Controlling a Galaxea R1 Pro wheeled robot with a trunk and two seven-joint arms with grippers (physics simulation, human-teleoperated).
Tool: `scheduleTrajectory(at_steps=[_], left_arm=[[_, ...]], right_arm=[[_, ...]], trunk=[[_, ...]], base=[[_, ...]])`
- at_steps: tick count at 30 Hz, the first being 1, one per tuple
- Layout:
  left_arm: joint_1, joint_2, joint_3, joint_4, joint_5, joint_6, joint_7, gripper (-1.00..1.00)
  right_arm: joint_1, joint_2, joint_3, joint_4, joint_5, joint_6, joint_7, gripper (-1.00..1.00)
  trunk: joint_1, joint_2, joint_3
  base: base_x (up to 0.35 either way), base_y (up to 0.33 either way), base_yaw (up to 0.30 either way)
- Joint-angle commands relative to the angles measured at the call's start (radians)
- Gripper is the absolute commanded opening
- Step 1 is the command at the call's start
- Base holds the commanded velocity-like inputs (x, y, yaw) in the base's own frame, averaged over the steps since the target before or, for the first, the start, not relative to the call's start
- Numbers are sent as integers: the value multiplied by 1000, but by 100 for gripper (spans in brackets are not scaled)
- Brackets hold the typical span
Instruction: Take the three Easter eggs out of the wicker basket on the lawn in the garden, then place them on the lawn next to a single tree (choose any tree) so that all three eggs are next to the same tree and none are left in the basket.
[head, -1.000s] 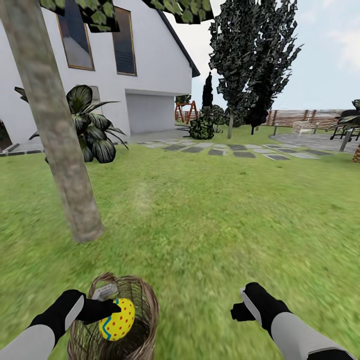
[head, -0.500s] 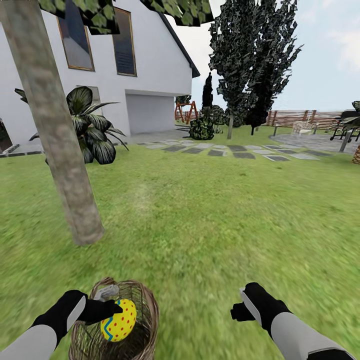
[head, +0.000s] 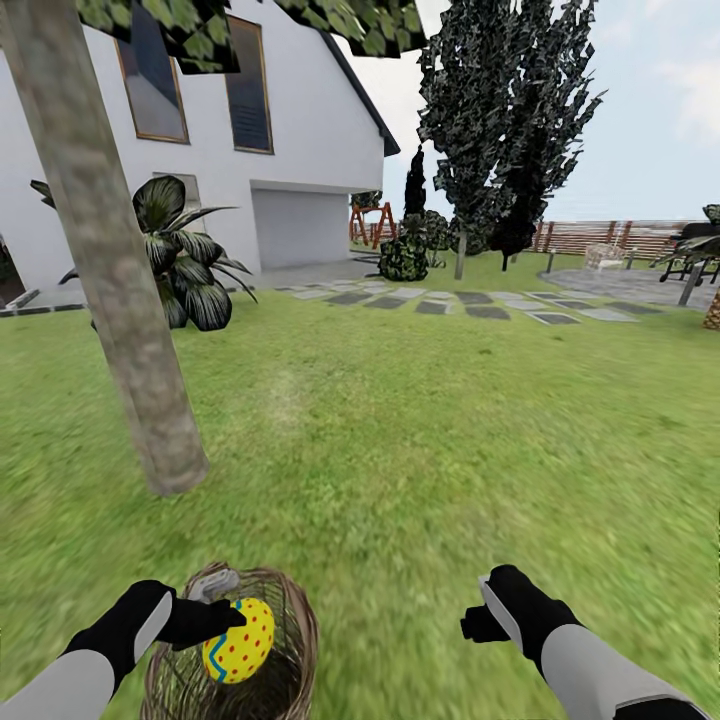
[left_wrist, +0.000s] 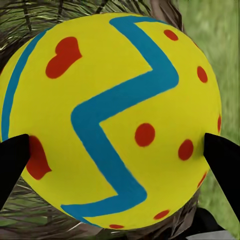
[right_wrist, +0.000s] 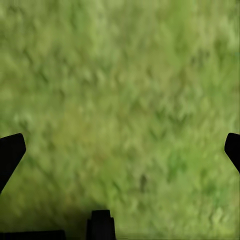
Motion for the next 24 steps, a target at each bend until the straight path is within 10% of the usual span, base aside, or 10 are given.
scheduleTrajectory(at_steps=[1, 24], left_arm=[[0, 0, 5, -1, 4, 8, 0, -100], [0, -2, 5, -1, 7, 8, -1, -100]], right_arm=[[0, -1, 7, -2, -9, 5, -6, 100], [0, 11, 7, 12, -9, 5, -8, 100]], trunk=[[-4, 7, 2], [-92, 168, 74]], base=[[-158, -131, 0], [-85, -40, 0]])
